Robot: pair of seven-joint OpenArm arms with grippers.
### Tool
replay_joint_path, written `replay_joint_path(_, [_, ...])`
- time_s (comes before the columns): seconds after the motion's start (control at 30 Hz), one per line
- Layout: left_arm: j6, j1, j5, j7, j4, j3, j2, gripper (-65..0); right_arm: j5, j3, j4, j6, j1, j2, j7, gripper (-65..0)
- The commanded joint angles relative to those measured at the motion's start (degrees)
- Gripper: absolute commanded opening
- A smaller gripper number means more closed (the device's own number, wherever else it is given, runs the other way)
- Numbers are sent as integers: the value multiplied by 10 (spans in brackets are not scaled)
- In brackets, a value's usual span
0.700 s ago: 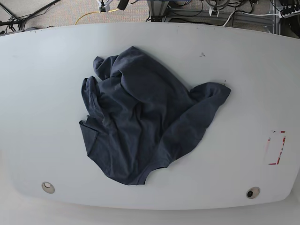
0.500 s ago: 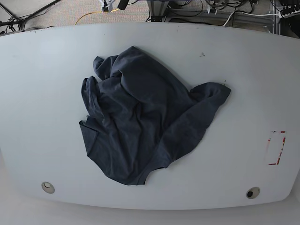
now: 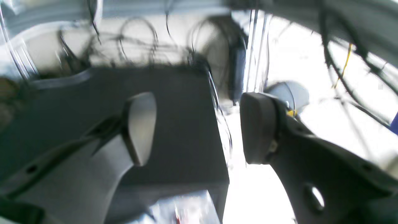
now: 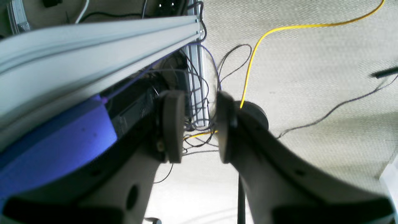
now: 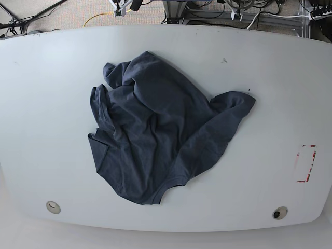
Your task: Fold the T-shirt properly
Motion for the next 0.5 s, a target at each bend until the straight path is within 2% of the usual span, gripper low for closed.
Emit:
replay_joint_path(0.0, [0, 27, -2, -2, 60, -1, -3, -262, 2, 1, 28, 1, -18, -3, 4, -477])
replay_joint_path(0.2, [0, 78, -2, -2, 147, -2, -3, -262, 2, 1, 91, 1, -57, -12, 1, -477])
replay_joint_path(0.47, [0, 176, -2, -1, 301, -3, -3, -262, 6, 1, 225, 1, -149, -27, -1, -477])
